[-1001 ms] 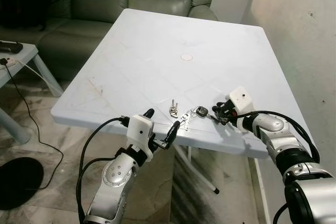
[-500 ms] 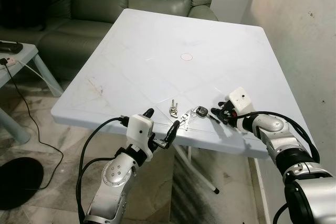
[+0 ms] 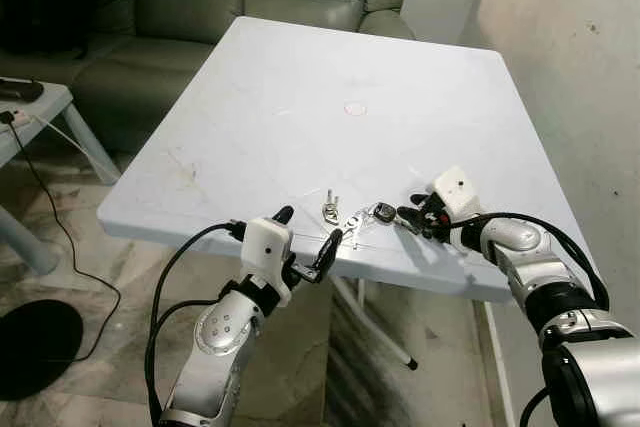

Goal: Hang keys on a hook

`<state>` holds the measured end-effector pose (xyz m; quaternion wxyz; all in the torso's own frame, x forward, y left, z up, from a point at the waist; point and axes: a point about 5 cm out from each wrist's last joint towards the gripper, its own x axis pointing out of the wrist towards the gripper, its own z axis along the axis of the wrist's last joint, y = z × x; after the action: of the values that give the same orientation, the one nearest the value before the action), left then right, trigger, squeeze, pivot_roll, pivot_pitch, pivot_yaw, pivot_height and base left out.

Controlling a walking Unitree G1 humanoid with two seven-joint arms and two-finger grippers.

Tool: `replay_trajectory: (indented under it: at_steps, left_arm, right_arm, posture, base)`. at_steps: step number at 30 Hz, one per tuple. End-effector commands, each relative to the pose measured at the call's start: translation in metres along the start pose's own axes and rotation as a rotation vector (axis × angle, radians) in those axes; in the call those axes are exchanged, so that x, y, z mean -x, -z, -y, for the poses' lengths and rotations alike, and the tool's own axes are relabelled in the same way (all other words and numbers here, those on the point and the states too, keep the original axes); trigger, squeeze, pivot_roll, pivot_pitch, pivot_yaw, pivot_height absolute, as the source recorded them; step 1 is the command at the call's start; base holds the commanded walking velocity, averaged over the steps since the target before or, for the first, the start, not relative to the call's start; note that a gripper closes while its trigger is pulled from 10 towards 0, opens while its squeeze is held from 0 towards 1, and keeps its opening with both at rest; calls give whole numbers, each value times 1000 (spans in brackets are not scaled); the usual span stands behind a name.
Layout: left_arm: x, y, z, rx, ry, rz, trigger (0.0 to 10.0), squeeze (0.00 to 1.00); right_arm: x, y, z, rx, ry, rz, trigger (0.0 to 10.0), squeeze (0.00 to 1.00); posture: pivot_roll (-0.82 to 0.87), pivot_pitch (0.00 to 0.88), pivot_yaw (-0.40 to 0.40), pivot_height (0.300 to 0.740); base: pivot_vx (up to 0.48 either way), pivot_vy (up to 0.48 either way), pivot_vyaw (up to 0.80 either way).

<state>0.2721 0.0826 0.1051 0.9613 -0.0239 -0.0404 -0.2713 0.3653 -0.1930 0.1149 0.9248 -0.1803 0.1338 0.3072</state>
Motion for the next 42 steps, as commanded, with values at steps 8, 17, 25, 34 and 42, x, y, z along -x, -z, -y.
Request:
replay_trajectory:
  at_steps: [8, 17, 25, 34, 42]
  left_arm:
    - [-1, -1, 0, 1, -2, 7, 10000, 0]
    - [-1, -1, 0, 3, -6, 7, 10000, 0]
    - [-1, -1, 0, 4, -7, 7, 10000, 0]
    - [-1, -1, 0, 3, -5, 6, 10000, 0]
    - [-1, -1, -1, 6, -9, 4, 10000, 0]
  right_arm:
    - [1, 6, 4, -25, 42, -62, 10000, 0]
    - [2, 11, 3, -16, 45, -100, 10000, 0]
    - [2, 11, 4, -18, 74, -99, 0, 0]
    - [1, 11, 4, -18, 83, -96, 0, 0]
    - [0, 10, 4, -29, 97, -88, 0, 0]
  posture:
    - [57, 79, -95, 740]
    - [58, 82, -98, 740]
    - [57, 81, -97, 740]
    - [58, 83, -97, 740]
    - [59, 81, -96, 740]
  base:
    - [0, 0, 0]
    - [0, 0, 0]
    - [0, 0, 0]
    - [0, 0, 0]
    - [0, 0, 0]
